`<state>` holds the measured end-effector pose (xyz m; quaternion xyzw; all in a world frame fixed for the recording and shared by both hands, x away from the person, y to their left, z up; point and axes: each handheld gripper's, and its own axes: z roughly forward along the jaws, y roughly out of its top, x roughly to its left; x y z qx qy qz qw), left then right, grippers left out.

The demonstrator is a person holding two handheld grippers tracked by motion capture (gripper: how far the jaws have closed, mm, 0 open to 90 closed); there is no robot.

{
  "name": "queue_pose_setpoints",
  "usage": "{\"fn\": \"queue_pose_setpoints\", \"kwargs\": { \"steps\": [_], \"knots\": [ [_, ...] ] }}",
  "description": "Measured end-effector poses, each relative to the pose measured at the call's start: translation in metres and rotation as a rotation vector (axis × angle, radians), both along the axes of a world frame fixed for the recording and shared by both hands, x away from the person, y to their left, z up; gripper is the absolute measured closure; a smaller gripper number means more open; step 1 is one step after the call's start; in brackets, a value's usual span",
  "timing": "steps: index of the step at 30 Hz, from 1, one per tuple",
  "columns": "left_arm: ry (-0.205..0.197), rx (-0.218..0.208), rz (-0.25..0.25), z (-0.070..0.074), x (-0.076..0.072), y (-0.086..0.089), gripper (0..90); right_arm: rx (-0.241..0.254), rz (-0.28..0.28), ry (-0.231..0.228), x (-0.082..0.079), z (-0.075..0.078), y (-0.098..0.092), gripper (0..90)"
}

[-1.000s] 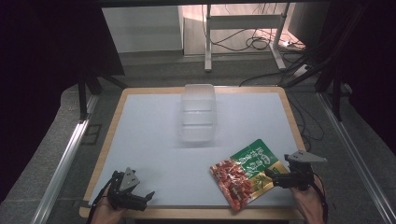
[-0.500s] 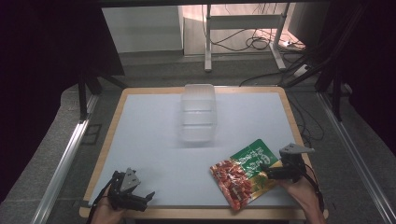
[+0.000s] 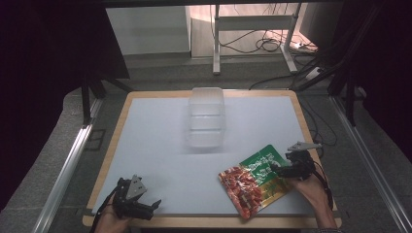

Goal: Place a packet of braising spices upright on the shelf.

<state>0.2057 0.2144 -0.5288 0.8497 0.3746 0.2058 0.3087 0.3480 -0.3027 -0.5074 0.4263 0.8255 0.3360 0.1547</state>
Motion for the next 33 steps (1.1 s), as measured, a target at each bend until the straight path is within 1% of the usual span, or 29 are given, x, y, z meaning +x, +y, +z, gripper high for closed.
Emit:
{"fn": "queue_pose_setpoints", "kwargs": {
  "steps": [2, 3, 4, 6, 7, 8, 10, 11, 12, 14, 15, 17, 19, 20, 21, 22, 23, 24, 25, 26, 27, 29, 30, 33],
  "knots": [
    [0.000, 0.000, 0.000, 0.000, 0.000, 0.000, 0.3, 0.001, 0.000, 0.018, 0.004, -0.001, 0.000, 20.2],
    [0.000, 0.000, 0.000, 0.000, 0.000, 0.000, 0.3, 0.008, 0.011, 0.026, 0.007, -0.002, 0.001, 23.2],
    [0.001, 0.004, -0.002, 0.000, 0.000, 0.000, 0.3, 0.011, 0.013, 0.038, 0.008, -0.002, 0.002, 23.9],
    [0.001, 0.004, -0.002, 0.000, 0.000, 0.000, 0.3, 0.013, 0.018, 0.041, 0.009, -0.002, 0.002, 24.2],
    [0.000, 0.004, -0.002, 0.000, 0.000, 0.000, 0.3, 0.024, 0.035, 0.050, 0.010, -0.003, 0.003, 24.7],
    [0.000, 0.005, -0.002, 0.000, 0.000, 0.000, 0.3, 0.020, 0.042, 0.059, 0.010, -0.002, 0.004, 25.9],
    [0.000, 0.007, -0.002, 0.000, 0.000, 0.000, 0.3, 0.027, 0.058, 0.064, 0.009, 0.000, 0.006, 28.7],
    [-0.001, 0.008, -0.003, 0.000, 0.000, 0.000, 0.3, 0.019, 0.061, 0.059, 0.007, 0.003, 0.008, 30.7],
    [-0.001, 0.009, -0.003, 0.000, 0.000, 0.000, 0.3, 0.019, 0.061, 0.059, 0.007, 0.003, 0.008, 30.7],
    [-0.001, 0.010, -0.004, 0.000, 0.000, -0.001, 0.4, 0.000, 0.079, 0.042, 0.004, 0.007, 0.009, 36.2],
    [-0.001, 0.007, -0.001, 0.000, 0.000, -0.001, 0.4, 0.002, 0.082, 0.042, 0.003, 0.010, 0.009, 38.4],
    [-0.002, 0.007, -0.001, 0.000, 0.000, -0.001, 0.4, -0.002, 0.092, 0.047, 0.001, 0.012, 0.011, 44.6],
    [-0.002, 0.007, 0.000, 0.000, 0.000, -0.001, 0.4, -0.013, 0.108, 0.068, 0.000, 0.012, 0.015, 50.6],
    [-0.002, 0.007, 0.000, 0.000, 0.000, -0.001, 0.4, -0.028, 0.115, 0.076, -0.001, 0.010, 0.018, 52.6],
    [-0.002, 0.009, -0.001, 0.000, 0.000, -0.001, 0.4, -0.079, 0.118, 0.070, -0.003, 0.009, 0.023, 61.1],
    [-0.002, 0.010, -0.002, 0.000, 0.000, -0.001, 0.4, -0.079, 0.118, 0.070, -0.003, 0.009, 0.023, 61.1],
    [-0.003, 0.010, -0.002, 0.000, 0.000, -0.001, 0.4, -0.099, 0.118, 0.070, -0.003, 0.008, 0.025, 64.0],
    [-0.003, 0.010, -0.002, 0.000, 0.000, -0.001, 0.4, -0.114, 0.126, 0.073, -0.002, 0.007, 0.027, 70.5],
    [-0.003, 0.010, -0.002, 0.000, 0.000, -0.001, 0.4, -0.114, 0.126, 0.073, -0.002, 0.007, 0.027, 70.5],
    [-0.002, 0.010, -0.002, 0.000, 0.000, -0.001, 0.4, -0.121, 0.121, 0.068, -0.002, 0.007, 0.028, 73.4],
    [-0.003, 0.010, -0.002, 0.000, 0.000, -0.001, 0.4, -0.126, 0.102, 0.062, -0.002, 0.008, 0.027, 77.2],
    [-0.003, 0.010, -0.002, 0.000, 0.000, -0.001, 0.4, -0.089, 0.100, 0.058, -0.003, 0.011, 0.026, 84.3],
    [-0.003, 0.009, -0.001, 0.000, 0.000, -0.001, 0.4, -0.079, 0.099, 0.057, -0.004, 0.013, 0.025, 86.1],
    [-0.004, 0.010, 0.001, 0.000, 0.000, -0.001, 0.4, -0.076, 0.085, 0.063, -0.005, 0.015, 0.027, 88.6]
  ]
}}
